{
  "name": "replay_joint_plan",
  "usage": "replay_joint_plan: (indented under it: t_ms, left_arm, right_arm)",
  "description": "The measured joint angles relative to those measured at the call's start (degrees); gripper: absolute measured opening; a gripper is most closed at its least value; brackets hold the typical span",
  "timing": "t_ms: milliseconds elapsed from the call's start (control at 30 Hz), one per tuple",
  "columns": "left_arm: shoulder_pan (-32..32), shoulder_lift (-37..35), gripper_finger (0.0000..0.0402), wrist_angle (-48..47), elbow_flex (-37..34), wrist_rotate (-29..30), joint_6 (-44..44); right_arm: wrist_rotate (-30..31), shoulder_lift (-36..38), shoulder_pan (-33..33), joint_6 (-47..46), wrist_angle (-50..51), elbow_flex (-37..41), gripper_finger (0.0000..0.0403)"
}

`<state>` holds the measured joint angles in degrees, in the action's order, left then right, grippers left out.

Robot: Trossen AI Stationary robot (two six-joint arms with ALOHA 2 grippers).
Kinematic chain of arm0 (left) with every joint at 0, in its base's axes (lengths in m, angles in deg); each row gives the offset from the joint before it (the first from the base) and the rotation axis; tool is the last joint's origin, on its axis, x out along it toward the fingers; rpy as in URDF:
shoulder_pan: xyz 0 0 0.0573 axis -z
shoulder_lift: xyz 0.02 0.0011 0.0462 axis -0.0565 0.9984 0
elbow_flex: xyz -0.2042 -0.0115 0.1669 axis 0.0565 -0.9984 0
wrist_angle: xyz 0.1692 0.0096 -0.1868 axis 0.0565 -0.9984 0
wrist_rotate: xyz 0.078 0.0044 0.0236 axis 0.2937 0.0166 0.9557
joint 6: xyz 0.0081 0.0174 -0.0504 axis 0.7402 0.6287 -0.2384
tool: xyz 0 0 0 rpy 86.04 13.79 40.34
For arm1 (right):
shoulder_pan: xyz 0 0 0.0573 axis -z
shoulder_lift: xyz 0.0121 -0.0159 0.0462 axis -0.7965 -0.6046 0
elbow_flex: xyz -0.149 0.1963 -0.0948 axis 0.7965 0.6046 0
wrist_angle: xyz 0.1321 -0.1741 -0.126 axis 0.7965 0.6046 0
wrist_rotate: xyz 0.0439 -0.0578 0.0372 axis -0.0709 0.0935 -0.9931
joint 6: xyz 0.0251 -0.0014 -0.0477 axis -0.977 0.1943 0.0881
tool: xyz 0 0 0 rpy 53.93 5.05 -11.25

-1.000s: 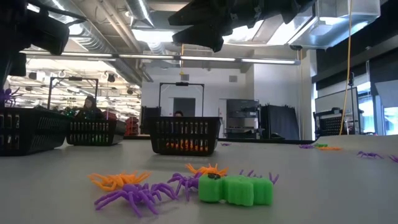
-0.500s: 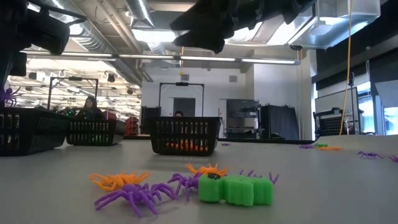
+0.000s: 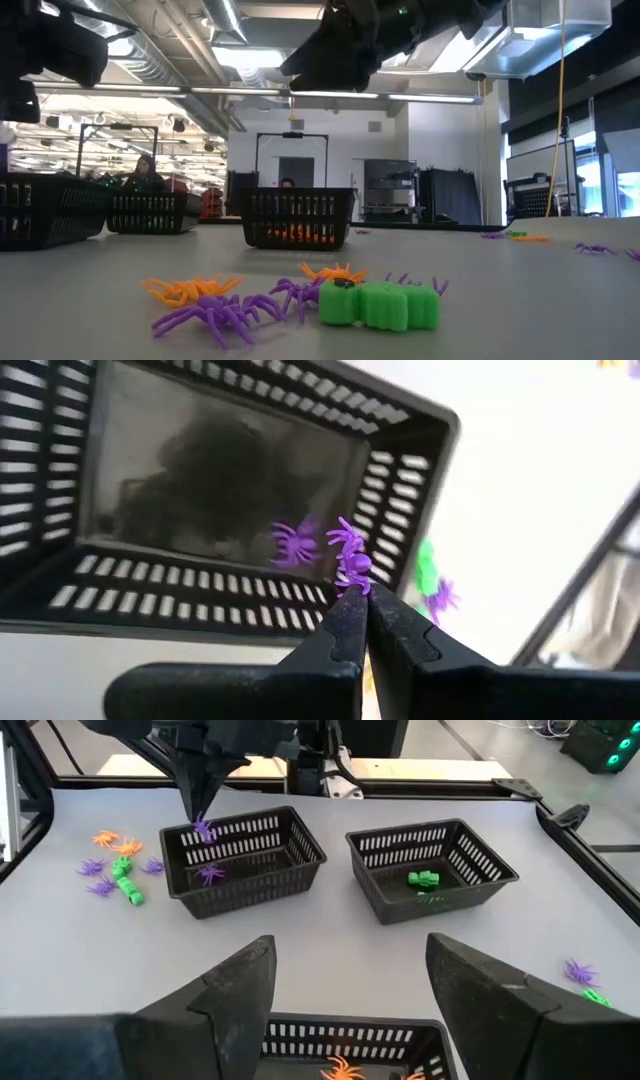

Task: Sort Halloween decoration
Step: Put the purple spider toy into the bottom left black basket

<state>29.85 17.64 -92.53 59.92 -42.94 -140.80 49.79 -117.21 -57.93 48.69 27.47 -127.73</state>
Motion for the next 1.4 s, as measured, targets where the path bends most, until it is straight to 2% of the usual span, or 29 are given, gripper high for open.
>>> replay_joint_plan:
  t_ms: [100,433,600,700,933,1100,1267,1400]
  left_arm:
    - [0.0,0.0,0.0,0.4,0.0,-2.1,2.9]
    - [0.0,0.0,0.0,0.7,0.0,-2.2,4.6]
    - [0.0,0.0,0.0003,1.8,0.0,-2.1,9.9]
    - [0.0,0.0,0.0027,2.2,0.0,-1.5,12.0]
    - [0.0,0.0,0.0114,2.6,0.0,0.1,16.0]
    - [0.0,0.0,0.0136,2.5,0.0,4.8,15.9]
    - [0.0,0.0,0.0137,2.5,0.0,6.5,15.8]
    - [0.0,0.0,0.0137,2.5,0.0,6.5,15.8]
  right_arm:
    - [0.0,0.0,0.0,0.0,0.0,0.0,0.0257]
    - [1.1,0.0,0.0,0.0,0.2,0.0,0.0257]
    - [1.1,0.0,0.0,0.0,0.2,0.0,0.0257]
    - [1.1,0.0,0.0,0.0,0.2,0.0,0.0257]
    - [1.1,0.0,0.0,0.0,0.2,0.0,0.0257]
    - [4.5,0.0,0.5,1.5,2.6,0.0,0.0257]
    - [5.2,0.0,6.6,-0.4,7.9,0.0,0.0257]
    - [0.5,-0.1,14.1,-3.1,12.7,0.0,0.0257]
